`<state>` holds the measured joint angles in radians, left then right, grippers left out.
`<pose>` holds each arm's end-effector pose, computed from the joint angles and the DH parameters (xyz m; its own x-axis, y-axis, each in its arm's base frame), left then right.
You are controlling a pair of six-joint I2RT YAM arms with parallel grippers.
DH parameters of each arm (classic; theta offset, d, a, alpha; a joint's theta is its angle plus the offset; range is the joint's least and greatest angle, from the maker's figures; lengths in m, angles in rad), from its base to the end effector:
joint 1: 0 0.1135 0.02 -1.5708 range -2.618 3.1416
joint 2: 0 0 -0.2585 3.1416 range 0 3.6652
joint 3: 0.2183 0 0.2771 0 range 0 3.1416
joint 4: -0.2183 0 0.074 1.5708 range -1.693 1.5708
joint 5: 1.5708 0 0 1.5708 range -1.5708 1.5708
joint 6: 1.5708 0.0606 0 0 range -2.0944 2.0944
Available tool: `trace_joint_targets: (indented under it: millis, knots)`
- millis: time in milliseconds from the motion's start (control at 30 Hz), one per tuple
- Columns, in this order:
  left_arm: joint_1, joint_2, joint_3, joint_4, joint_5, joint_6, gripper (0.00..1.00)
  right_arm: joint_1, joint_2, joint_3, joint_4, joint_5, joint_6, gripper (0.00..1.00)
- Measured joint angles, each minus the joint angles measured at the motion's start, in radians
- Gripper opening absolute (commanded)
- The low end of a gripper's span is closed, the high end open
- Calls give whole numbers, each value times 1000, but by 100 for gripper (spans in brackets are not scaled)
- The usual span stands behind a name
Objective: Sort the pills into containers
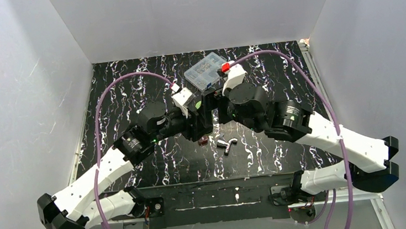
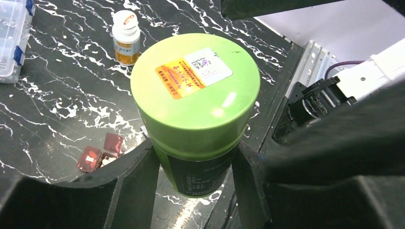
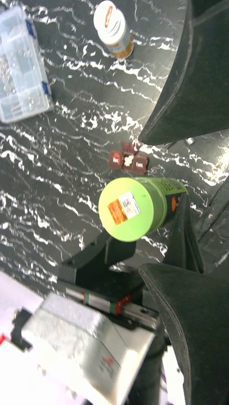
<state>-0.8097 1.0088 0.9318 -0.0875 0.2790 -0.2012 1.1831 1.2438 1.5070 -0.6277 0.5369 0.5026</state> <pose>0.1859 -0.2194 0.3496 -0.2872 0.0230 -0.9576 0.8431 0.4806 -0.2413 0.1422 0.2663 0.4417 -0.4143 0.0804 -0.9066 -0.4739 0.8314 0.2903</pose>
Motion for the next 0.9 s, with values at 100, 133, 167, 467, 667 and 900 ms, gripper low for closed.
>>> trace_joint_targets:
  millis: [100, 133, 167, 467, 667, 900]
  knots:
    - [0, -9, 0, 10, 29, 0, 0, -16, -36, -12, 29, -76, -17, 98]
    - [0, -13, 0, 15, 44, 0, 0, -34, -58, -29, 49, -125, -23, 98]
    - [0, -19, -2, 23, 61, 0, 0, -61, -84, -55, 72, -187, -29, 98]
    - [0, -57, -8, 73, 311, -9, 0, -408, -285, -284, 299, -881, -32, 98]
    - [0, -57, -8, 151, 490, -55, 0, -500, -270, -330, 479, -1257, 39, 98]
    - [0, -37, -8, 245, 600, -127, 0, -500, -247, -338, 586, -1418, 79, 92]
